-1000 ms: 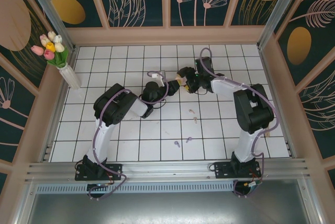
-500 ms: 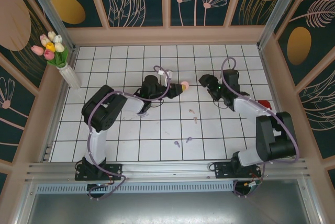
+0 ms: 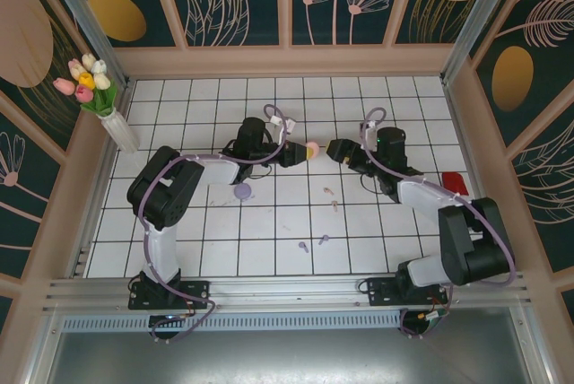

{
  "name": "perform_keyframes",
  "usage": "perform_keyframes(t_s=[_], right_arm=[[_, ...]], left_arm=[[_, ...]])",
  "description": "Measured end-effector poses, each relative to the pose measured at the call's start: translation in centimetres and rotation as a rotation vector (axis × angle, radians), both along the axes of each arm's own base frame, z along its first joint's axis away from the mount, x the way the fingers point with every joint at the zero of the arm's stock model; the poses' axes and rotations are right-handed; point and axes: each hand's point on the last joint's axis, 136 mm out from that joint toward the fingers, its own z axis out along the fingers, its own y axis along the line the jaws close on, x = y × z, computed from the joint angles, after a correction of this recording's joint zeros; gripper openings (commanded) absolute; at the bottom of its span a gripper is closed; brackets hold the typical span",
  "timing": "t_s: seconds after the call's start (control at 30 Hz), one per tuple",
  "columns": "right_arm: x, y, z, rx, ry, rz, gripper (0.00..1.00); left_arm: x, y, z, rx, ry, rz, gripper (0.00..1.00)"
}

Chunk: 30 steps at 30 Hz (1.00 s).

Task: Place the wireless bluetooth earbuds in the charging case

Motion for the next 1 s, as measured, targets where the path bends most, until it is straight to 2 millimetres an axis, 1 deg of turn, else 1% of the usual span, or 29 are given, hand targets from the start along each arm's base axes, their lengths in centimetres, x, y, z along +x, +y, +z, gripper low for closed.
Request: perform_keyframes(t_s=[0.13, 0.27, 0.5, 0.77, 0.93, 1.0], right_arm=[[0.0, 1.2, -1.2, -0.021, 0.019, 0.04, 0.72], [0.4, 1.7, -1.7, -0.028, 0.029, 0.051, 0.71], [1.1, 1.9, -2.4, -0.037, 0.045, 0.05, 0.69], [1.2, 1.9, -3.1, -0.044, 0.06, 0.047, 0.67], [1.9, 1.6, -4.2, -0.057, 0.087, 0.025, 0.64], [2.2, 1.3, -4.9, -0.063, 0.104, 0.013, 0.64]], left_arm=[[-0.2, -0.1, 0.0, 0.006, -0.001, -0.013, 0.04], [-0.3, -0.1, 0.0, 0.009, 0.0, -0.022, 0.04], [-0.3, -0.1, 0.0, 0.01, 0.002, -0.022, 0.04], [-0.4, 0.0, -0.2, 0.014, 0.007, -0.021, 0.03], [-0.2, 0.3, -0.3, 0.019, 0.017, -0.016, 0.03], [-0.3, 0.3, 0.0, 0.013, 0.013, -0.021, 0.03]])
